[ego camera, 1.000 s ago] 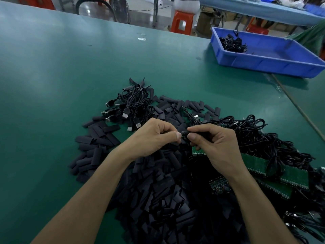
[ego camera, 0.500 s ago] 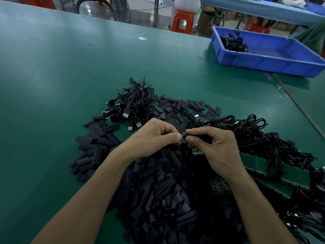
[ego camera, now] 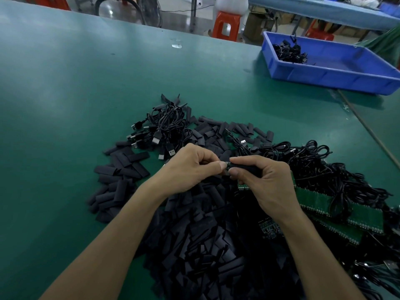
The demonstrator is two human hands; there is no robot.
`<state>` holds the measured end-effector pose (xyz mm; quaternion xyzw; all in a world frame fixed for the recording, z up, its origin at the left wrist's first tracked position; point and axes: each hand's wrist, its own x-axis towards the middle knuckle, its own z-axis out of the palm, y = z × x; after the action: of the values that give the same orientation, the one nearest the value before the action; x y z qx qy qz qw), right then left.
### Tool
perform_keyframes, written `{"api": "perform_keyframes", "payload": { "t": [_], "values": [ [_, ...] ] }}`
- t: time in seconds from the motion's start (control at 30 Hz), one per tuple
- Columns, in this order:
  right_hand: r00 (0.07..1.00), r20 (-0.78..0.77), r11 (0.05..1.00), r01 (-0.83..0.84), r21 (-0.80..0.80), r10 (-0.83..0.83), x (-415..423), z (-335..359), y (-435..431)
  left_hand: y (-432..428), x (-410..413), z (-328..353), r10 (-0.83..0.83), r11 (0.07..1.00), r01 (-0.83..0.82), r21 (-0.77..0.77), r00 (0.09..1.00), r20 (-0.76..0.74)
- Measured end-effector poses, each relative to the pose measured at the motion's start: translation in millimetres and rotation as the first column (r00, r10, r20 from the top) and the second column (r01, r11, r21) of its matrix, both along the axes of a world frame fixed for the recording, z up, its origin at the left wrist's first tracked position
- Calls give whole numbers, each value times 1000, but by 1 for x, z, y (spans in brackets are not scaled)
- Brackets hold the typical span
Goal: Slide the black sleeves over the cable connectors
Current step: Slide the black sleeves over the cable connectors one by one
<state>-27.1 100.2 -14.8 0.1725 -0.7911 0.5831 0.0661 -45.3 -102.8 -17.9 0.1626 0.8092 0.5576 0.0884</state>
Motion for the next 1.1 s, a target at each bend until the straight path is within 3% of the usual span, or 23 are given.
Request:
{"api": "perform_keyframes", "payload": {
  "t": [0.5, 0.73, 1.1],
  "values": [
    [1000, 1, 1000, 19, 15, -19, -3, -2, 1, 2, 1, -2, -54, 998, 53, 23, 999, 5],
    [961, -21, 955, 270, -121, -275, -7, -4, 0, 4, 1, -4, 48, 998, -50, 44, 998, 51],
    [973, 29, 963, 231, -141, -229, -3, -5, -5, 9, 2, -6, 114, 993, -113, 24, 992, -58]
  ]
}}
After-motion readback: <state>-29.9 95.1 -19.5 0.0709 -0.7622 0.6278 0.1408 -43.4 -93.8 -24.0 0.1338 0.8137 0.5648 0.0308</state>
